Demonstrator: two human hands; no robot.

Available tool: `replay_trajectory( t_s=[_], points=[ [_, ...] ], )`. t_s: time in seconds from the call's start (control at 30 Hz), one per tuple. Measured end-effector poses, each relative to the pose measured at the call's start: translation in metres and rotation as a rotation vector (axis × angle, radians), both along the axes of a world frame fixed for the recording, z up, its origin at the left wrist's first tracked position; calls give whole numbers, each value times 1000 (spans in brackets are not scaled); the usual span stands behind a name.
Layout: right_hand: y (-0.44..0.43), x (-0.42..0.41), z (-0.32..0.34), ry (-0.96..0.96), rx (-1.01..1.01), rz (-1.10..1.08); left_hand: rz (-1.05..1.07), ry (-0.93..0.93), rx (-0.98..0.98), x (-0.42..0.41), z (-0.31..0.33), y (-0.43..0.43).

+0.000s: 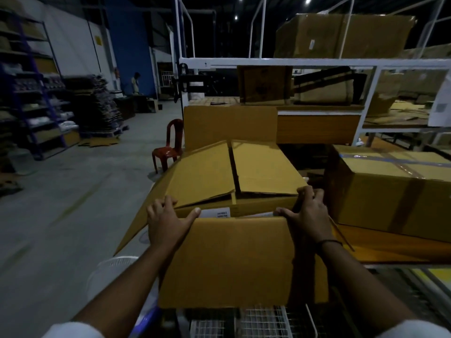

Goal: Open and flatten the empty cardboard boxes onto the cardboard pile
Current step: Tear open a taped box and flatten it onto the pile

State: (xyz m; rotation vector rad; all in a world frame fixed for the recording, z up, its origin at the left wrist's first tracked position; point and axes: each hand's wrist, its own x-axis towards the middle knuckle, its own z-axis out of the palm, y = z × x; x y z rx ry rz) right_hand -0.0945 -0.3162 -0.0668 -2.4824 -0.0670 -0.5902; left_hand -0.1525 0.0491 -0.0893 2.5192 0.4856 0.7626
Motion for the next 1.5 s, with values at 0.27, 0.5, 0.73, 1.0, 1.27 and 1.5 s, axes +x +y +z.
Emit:
replay_trajectory(
  t_s=[0.27,0.5,0.73,1.0,1.27,1.5],
  points=[
    [3,11,-19,12,-169,-62,-76,132,182,15,-1,-1],
    [30,-3,-5,-276,-367,112,-367,62,225,32,14,-82],
    [65,-12,6,-187,-299,364,-463,46,289,61,13,-157],
    [28,8,14,-263,-415,206,-556,20,342,71,20,-195],
    [-65,63,43,-4,-515,-99,-717,41,287,79,23,-260],
    [-103,79,18,192,-475,-97,-804,124,315,94,16,-300]
  ],
)
